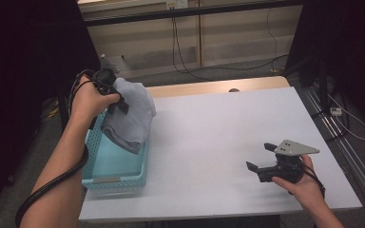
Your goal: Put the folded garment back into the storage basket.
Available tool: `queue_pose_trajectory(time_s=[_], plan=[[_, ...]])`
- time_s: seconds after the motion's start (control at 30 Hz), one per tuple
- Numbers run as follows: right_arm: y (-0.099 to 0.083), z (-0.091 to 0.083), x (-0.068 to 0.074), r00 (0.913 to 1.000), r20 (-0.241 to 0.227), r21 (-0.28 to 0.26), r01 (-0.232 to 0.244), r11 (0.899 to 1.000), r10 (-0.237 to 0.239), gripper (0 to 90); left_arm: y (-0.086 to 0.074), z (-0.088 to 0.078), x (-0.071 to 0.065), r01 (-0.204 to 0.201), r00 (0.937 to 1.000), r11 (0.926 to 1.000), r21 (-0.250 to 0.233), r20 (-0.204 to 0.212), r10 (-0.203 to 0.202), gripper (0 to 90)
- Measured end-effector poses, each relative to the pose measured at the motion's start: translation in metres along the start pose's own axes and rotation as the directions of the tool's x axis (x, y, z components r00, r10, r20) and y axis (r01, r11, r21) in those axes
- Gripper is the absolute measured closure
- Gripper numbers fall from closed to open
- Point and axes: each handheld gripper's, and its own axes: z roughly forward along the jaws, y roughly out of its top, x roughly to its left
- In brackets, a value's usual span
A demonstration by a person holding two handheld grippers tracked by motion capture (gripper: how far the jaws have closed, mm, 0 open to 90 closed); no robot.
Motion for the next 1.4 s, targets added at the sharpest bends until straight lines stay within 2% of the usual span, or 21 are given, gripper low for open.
queue_pose_trajectory(time_s=[0.77,1.33,1.4], plan=[[0.0,-0.001,0.0,1.0,0.0,0.0,0.002,1.0,-0.002,5.2,-0.009,0.009,0.02,0.044,0.9988,0.999,-0.002,-0.02,-0.044,74.6],[0.001,-0.001,0.0,1.0,-0.001,-0.002,0.004,1.0,-0.004,5.3,-0.014,0.015,0.027,0.056,0.9979,0.9984,0.003,-0.033,-0.056,74.6],[0.001,0.0,0.0,1.0,0.0,-0.001,0.004,1.0,-0.004,5.3,-0.015,0.017,0.029,0.069,0.9972,0.9976,-0.004,-0.028,-0.069,74.6]])
